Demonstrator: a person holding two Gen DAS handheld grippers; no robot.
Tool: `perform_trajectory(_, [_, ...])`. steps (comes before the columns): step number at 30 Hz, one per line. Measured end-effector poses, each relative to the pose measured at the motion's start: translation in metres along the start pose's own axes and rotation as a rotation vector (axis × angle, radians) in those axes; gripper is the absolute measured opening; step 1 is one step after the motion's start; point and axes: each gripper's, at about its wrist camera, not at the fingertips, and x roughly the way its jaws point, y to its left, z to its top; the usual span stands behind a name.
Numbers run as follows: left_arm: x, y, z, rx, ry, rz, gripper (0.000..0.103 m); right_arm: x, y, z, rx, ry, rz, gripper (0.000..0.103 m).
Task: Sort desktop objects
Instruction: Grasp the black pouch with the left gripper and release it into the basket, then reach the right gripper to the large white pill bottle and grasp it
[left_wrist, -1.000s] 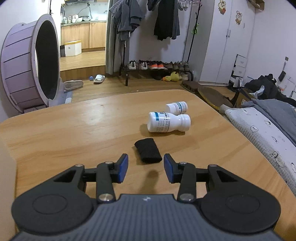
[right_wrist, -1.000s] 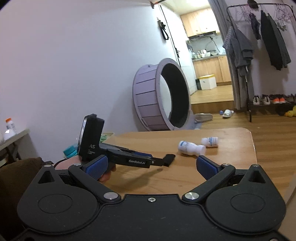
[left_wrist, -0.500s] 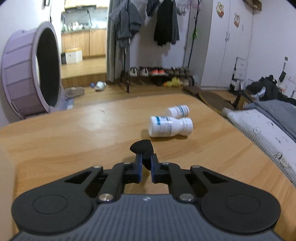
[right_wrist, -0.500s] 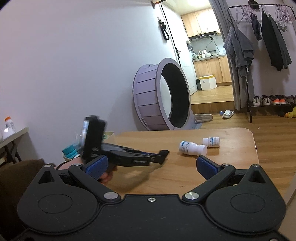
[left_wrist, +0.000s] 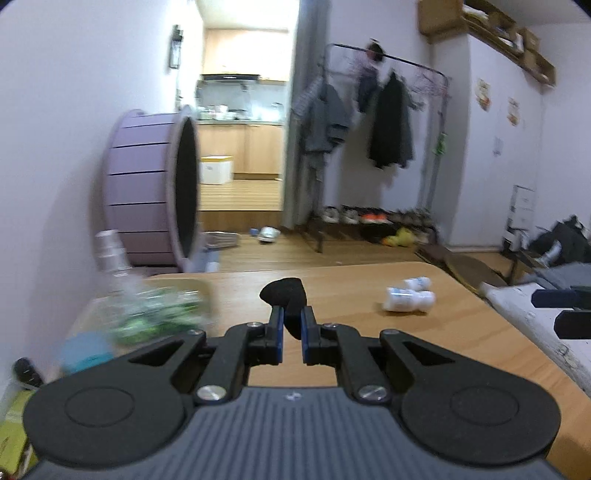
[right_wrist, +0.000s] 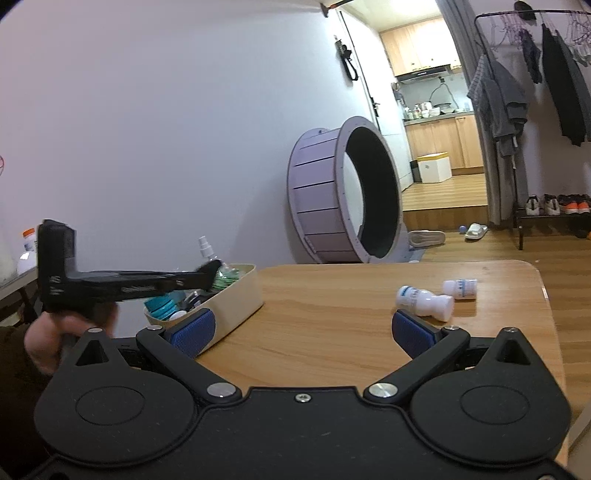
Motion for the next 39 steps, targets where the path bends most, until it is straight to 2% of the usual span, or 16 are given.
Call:
perform_trajectory(5, [-0.005, 0.026, -0.010, -0.023, 0.031, 0.051, 0.009, 0.012, 0.009, -0.003, -0.019, 0.034, 0.012, 0.103])
perform_trajectory(10, [0.007, 0.030, -0.017, 0.022, 0.078, 0.114, 0.014, 0.019, 0.015, -0.005, -0.032, 0.057, 0.010, 0.103])
perform_trajectory(12, [0.006, 0.031, -0.018, 0.029, 0.075, 0.117, 0.016, 0.021, 0.015, -0.005, -0.031, 0.061, 0.007, 0.103])
perform_trajectory(15, [0.001, 0.030, -0.017, 0.039, 0.062, 0.114, 0.023, 0.023, 0.014, -0.006, -0.028, 0.066, -0.004, 0.103])
perform_trajectory(17, [-0.003, 0.029, -0.018, 0.053, 0.056, 0.114, 0.033, 0.024, 0.012, -0.006, -0.025, 0.067, -0.009, 0.103])
perform_trajectory(20, [-0.010, 0.028, -0.022, 0.063, 0.049, 0.100, 0.039, 0.024, 0.012, -0.006, -0.028, 0.065, -0.012, 0.103])
perform_trajectory(23, [-0.013, 0.025, -0.022, 0.046, 0.038, 0.053, 0.039, 0.023, 0.011, -0.006, -0.039, 0.059, -0.025, 0.103])
perform_trajectory(27, [-0.017, 0.013, -0.022, 0.017, 0.017, -0.059, 0.042, 0.026, -0.001, -0.003, -0.039, 0.048, -0.069, 0.103])
perform_trajectory(31, [-0.013, -0.005, -0.028, 0.028, 0.031, -0.164, 0.045, 0.034, -0.017, 0.000, -0.070, 0.045, -0.135, 0.103])
perform_trajectory(36, [-0.006, -0.019, -0.036, 0.038, 0.057, -0.249, 0.046, 0.054, -0.043, 0.000, -0.122, 0.076, -0.177, 0.103])
perform_trajectory(39, [-0.003, -0.023, -0.041, 0.041, 0.066, -0.268, 0.046, 0.065, -0.049, 0.004, -0.211, 0.074, -0.157, 0.103])
